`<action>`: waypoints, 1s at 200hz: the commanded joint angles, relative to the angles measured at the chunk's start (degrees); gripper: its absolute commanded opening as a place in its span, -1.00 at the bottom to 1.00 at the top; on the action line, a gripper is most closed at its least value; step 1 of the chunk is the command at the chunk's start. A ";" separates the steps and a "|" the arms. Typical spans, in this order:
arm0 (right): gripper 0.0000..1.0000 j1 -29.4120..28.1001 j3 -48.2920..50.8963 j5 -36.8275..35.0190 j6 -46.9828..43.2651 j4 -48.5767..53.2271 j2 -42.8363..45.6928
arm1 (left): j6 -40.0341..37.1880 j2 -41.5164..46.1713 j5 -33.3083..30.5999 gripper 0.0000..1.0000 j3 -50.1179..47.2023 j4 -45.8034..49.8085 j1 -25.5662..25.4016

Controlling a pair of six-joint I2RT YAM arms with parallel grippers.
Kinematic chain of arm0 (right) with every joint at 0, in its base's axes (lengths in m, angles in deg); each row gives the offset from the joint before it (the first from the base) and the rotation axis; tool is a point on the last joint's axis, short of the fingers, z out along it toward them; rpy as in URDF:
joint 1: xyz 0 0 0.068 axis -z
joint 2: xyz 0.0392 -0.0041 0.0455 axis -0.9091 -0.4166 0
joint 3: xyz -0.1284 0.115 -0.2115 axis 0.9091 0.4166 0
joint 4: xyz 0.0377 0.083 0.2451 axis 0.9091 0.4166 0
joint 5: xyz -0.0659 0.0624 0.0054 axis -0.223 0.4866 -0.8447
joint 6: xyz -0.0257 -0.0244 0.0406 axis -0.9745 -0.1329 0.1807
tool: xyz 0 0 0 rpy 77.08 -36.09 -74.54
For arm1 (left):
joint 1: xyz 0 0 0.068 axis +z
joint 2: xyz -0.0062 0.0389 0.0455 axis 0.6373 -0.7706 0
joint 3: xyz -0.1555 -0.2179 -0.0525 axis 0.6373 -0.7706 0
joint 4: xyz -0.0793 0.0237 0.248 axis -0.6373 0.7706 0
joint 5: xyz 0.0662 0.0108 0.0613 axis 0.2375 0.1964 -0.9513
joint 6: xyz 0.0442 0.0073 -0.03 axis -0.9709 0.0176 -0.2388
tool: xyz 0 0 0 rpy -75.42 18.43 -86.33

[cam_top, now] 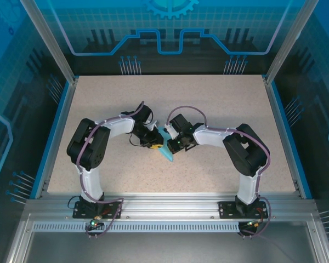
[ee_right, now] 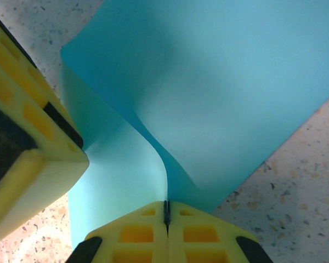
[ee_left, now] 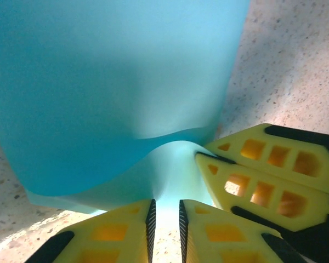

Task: Fold a paper plane with a square sheet of paper (fold left side to right side)
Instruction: Third fold the triangle at the center of the table.

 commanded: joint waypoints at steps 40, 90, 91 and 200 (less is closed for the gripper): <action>-1.00 -1.32 0.37 1.02 -0.79 3.25 -2.26 | 0.00 1.25 1.06 -0.53 -0.78 0.31 -0.57; -1.00 -1.58 0.18 0.51 -0.89 3.80 -2.88 | 0.37 0.41 1.19 -0.52 -0.51 -0.39 -0.80; -1.00 -1.58 0.14 0.47 -0.89 3.80 -2.89 | 0.36 0.47 1.21 -0.52 -0.56 -0.39 -0.80; -1.00 -1.55 0.26 0.35 -0.95 3.89 -3.01 | 0.23 -1.33 0.31 -0.71 -0.34 -0.59 -0.92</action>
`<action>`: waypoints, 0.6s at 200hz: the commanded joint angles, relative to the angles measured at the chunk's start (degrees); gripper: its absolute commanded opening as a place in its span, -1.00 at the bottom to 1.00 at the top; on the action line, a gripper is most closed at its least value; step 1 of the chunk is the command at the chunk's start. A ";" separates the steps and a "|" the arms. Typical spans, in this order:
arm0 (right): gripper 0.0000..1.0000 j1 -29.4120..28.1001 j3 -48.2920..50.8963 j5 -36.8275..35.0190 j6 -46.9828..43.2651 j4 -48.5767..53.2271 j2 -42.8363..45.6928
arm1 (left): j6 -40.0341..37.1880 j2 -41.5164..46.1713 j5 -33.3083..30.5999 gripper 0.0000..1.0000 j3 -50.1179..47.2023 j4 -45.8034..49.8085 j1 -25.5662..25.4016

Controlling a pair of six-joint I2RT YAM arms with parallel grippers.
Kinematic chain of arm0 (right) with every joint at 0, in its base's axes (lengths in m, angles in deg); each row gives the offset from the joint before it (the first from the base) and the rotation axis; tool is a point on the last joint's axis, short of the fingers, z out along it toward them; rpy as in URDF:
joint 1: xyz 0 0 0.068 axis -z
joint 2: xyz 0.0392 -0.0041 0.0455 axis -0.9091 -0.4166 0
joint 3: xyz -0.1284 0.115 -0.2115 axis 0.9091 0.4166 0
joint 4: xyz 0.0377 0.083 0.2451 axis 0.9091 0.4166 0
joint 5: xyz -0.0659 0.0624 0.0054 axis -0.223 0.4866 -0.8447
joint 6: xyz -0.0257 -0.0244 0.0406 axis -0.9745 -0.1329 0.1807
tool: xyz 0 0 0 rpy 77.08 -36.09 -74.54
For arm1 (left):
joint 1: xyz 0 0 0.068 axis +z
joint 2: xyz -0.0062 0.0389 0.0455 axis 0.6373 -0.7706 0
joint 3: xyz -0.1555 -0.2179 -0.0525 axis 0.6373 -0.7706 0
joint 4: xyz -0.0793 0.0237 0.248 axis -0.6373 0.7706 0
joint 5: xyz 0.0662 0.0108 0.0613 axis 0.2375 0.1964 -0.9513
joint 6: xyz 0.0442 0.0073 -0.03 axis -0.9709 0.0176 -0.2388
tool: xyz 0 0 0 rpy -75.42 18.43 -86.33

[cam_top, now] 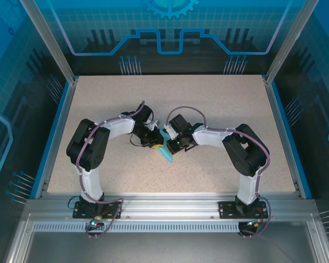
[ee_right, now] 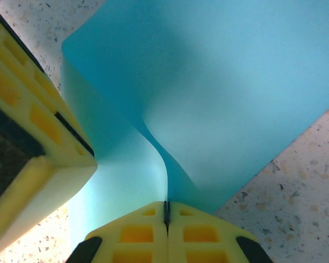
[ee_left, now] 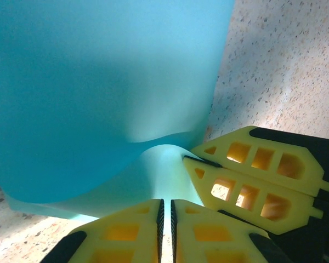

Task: Fold a paper plane with a square sheet of paper (fold left side to right side)
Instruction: Third fold the triangle at the center of the table.

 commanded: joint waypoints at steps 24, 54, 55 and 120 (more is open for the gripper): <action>-1.00 -1.22 0.41 0.33 -0.93 3.86 -2.66 | -0.50 -2.21 -1.10 -0.71 -0.03 1.59 -0.41; -1.00 -1.28 0.32 0.47 -1.02 3.74 -2.32 | -0.97 -2.44 -2.22 -0.70 -0.55 2.46 -0.46; -1.00 -1.24 0.33 0.47 -0.98 3.72 -2.28 | -0.94 -2.44 -2.27 -0.71 -0.64 2.44 -0.42; -0.96 -1.24 -0.19 1.16 -0.84 3.36 -1.71 | -1.19 -1.74 -3.23 -0.71 -2.47 2.75 -0.38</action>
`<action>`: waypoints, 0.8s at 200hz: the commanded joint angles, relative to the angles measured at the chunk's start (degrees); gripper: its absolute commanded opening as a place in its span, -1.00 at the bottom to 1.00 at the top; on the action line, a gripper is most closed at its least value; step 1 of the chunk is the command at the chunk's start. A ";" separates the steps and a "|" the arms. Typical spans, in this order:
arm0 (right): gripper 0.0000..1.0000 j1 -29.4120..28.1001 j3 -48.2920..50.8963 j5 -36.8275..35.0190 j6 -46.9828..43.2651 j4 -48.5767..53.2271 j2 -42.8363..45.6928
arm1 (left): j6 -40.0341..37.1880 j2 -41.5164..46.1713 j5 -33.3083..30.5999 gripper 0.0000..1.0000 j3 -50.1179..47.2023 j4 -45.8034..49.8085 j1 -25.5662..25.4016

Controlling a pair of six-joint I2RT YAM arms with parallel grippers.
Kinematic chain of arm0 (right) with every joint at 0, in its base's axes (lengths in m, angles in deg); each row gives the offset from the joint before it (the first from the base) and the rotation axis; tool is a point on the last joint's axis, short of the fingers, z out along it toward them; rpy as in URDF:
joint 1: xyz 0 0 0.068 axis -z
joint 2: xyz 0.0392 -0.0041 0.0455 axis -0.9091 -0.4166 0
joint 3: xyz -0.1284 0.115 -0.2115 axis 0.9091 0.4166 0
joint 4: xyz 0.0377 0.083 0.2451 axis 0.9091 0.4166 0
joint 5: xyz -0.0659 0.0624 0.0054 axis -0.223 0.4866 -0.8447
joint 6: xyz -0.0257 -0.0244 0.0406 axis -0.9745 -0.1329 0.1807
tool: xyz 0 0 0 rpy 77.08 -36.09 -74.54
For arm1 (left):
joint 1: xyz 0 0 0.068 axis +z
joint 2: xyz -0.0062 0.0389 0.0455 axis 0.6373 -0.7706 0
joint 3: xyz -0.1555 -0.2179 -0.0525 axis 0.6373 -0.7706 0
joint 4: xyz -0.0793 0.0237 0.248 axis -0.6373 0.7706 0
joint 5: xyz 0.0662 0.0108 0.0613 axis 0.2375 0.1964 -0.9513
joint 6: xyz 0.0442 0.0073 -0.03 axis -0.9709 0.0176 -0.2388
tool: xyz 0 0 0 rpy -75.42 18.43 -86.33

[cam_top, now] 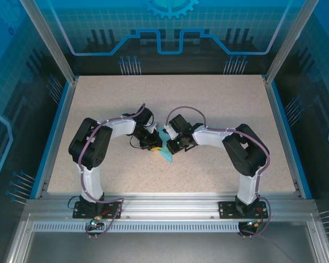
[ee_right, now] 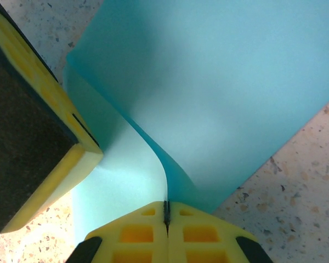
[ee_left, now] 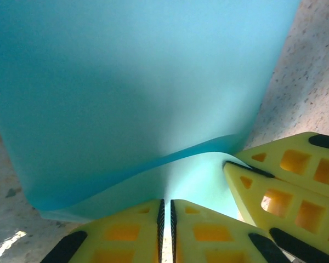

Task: Fold a paper plane with a square sheet of paper (fold left side to right side)
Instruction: Third fold the triangle at the center of the table.

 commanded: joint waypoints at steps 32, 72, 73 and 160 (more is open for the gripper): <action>-0.83 -1.18 -0.33 1.12 -0.16 3.07 -0.96 | -0.97 -0.16 -1.28 -0.72 -1.92 1.87 -0.32; -0.59 0.11 0.06 1.66 1.34 2.38 2.29 | -0.97 -0.23 -1.70 -0.72 -2.58 1.57 -0.35; -0.58 0.17 0.09 1.73 1.40 2.35 2.45 | -0.93 -0.24 -1.71 -0.72 -2.61 1.52 -0.34; -0.60 1.82 6.18 16.89 8.35 1.20 13.28 | -0.75 -0.42 -1.60 -0.72 -2.81 1.06 -0.32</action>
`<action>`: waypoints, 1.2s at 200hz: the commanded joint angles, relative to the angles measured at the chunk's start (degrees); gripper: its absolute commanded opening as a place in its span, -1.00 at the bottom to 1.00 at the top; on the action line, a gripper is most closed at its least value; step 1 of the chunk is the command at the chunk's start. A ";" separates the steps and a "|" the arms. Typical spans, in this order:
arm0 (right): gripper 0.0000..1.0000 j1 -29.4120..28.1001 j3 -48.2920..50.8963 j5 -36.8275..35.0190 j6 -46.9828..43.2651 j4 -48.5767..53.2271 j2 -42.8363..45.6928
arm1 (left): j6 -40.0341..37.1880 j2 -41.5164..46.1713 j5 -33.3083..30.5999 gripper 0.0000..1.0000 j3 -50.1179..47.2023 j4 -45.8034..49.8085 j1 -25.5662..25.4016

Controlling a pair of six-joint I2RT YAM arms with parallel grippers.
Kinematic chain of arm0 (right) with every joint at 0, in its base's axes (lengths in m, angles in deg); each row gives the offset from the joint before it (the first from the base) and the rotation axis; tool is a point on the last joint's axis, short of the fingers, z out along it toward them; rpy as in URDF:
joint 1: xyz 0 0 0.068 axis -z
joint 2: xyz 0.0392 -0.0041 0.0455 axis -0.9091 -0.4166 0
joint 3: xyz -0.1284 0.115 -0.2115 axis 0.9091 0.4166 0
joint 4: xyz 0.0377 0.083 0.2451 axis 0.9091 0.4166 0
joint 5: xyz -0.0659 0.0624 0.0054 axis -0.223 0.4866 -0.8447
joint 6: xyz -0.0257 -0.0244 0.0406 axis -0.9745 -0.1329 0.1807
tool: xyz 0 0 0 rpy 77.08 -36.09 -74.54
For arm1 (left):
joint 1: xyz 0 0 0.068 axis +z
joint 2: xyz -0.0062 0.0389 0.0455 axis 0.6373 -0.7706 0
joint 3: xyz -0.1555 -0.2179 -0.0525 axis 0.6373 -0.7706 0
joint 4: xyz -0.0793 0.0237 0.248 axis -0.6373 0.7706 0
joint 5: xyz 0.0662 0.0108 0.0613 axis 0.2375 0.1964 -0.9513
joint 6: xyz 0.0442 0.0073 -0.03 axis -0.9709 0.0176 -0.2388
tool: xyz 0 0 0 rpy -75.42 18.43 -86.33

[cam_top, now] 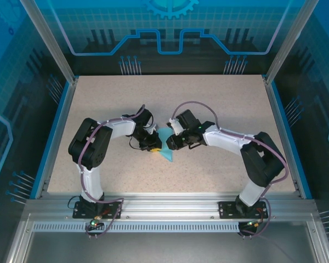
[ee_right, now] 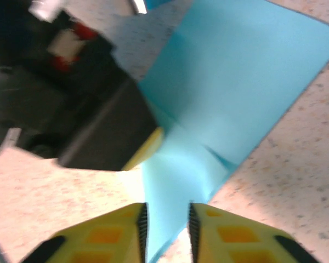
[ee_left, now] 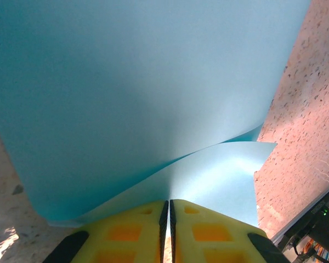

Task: Fold a paper plane with a square sheet of paper (fold left side to right side)
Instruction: Third fold the triangle at the center of the table.

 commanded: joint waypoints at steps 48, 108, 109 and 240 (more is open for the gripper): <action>-0.74 -0.87 5.69 16.07 10.03 -5.80 -1.61 | -0.78 -0.33 -1.68 -0.72 -1.65 2.00 -0.40; -0.74 -0.87 3.75 15.71 10.32 -4.72 -6.84 | -0.71 -0.42 -1.71 -0.72 -1.65 2.02 -0.41; -0.74 -0.87 3.72 15.68 10.32 -4.69 -6.86 | -0.71 -0.42 -1.68 -0.72 -1.65 2.01 -0.43; -0.75 -0.89 4.18 14.72 10.76 -2.60 -10.18 | -1.06 -0.78 -2.50 -0.73 -1.03 2.78 -0.33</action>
